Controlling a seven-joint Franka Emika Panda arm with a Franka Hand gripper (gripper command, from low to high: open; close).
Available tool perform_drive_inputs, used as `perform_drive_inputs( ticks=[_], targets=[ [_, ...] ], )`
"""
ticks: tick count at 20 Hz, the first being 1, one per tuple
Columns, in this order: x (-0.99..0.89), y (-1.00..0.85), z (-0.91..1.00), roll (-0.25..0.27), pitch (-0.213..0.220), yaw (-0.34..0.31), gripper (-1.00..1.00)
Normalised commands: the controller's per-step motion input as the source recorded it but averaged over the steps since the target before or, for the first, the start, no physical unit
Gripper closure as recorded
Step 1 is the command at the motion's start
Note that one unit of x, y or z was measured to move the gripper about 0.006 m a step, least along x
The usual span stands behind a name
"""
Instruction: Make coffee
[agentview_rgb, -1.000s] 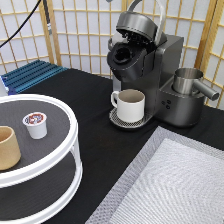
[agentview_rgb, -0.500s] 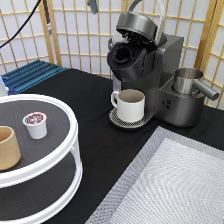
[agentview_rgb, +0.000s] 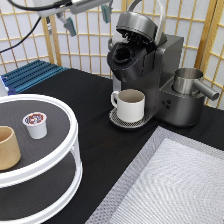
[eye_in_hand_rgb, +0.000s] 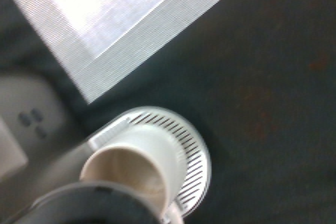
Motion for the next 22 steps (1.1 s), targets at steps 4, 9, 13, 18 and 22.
perform_drive_inputs(
  ticks=[4,9,13,18,22],
  targets=[
    [-0.06,0.0,-0.36,-0.249,-0.002,-0.298,-1.0],
    [-0.07,-0.08,-0.18,-0.187,-0.007,-0.292,-1.0],
    [-0.37,-0.41,-0.13,-0.072,-0.07,-0.189,-1.0],
    [-0.59,-0.52,-0.32,-0.09,-0.133,-0.118,-1.0],
    [-0.62,-0.53,-0.47,-0.121,-0.167,-0.104,-1.0]
  ],
)
